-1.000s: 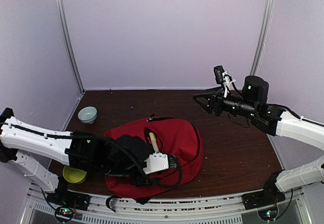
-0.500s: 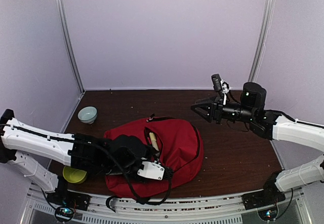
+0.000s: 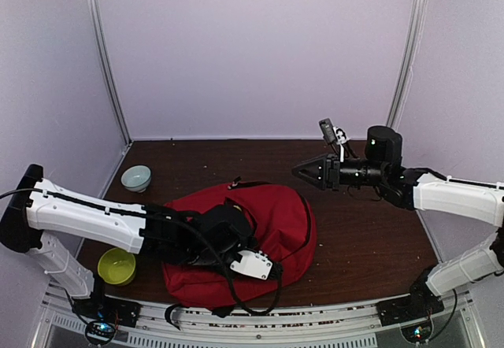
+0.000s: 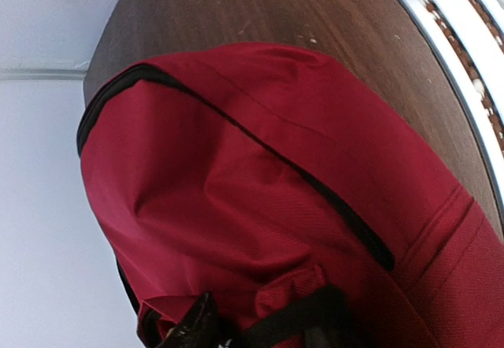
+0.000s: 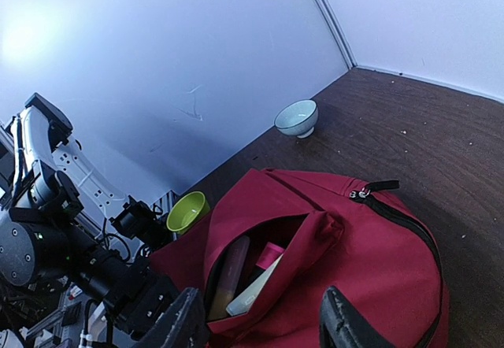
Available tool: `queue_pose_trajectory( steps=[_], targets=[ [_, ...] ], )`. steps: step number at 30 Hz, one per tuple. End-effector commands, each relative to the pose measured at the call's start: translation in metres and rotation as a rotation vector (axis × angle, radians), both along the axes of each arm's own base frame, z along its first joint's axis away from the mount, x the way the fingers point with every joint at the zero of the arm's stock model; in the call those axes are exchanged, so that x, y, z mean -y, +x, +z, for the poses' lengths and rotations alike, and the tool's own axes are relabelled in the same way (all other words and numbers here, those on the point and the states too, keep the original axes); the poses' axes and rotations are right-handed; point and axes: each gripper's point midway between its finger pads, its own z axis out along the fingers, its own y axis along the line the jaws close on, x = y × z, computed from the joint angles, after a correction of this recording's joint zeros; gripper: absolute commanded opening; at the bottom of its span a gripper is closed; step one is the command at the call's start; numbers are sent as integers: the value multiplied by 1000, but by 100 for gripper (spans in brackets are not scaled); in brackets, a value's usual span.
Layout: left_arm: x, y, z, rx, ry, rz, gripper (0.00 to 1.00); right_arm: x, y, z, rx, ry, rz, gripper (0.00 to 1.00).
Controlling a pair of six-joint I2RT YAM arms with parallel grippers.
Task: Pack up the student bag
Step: Pick up the lower front pocket of the student bag, then place the lower front pocket in the student bag.
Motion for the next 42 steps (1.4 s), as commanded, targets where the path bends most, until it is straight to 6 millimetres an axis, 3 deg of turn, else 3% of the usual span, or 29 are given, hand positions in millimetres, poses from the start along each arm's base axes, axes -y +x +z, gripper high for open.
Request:
queue_pose_trajectory(
  steps=[1, 5, 6, 12, 18, 22, 27, 33, 42],
  targets=[
    [19, 4, 15, 4, -54, -18, 32, -1, 0, 17, 22, 38, 19, 50],
    [22, 3, 16, -15, -60, -14, 3, 0, 3, 14, 23, 30, 6, 50],
    [23, 4, 15, -18, -63, -5, 0, 0, 3, 13, 20, 27, 4, 49],
    [23, 23, 34, -38, -177, 150, 0, 4, 3, 10, 24, 9, -17, 48],
    [12, 50, 73, -166, -492, 385, 0, 12, -1, 10, 126, 26, -83, 43],
    [1, 57, 82, -316, -698, 500, 0, 6, -21, 1, 265, -38, -112, 42],
    [1, 53, 99, -410, -887, 483, 0, -9, -48, -22, 364, -125, -78, 43],
    [9, 55, 104, -462, -947, 473, 0, -40, -80, -51, 393, -190, 31, 44],
    [2, 63, 87, -538, -961, 531, 0, -64, -78, -78, 412, -240, 11, 49]
  ],
)
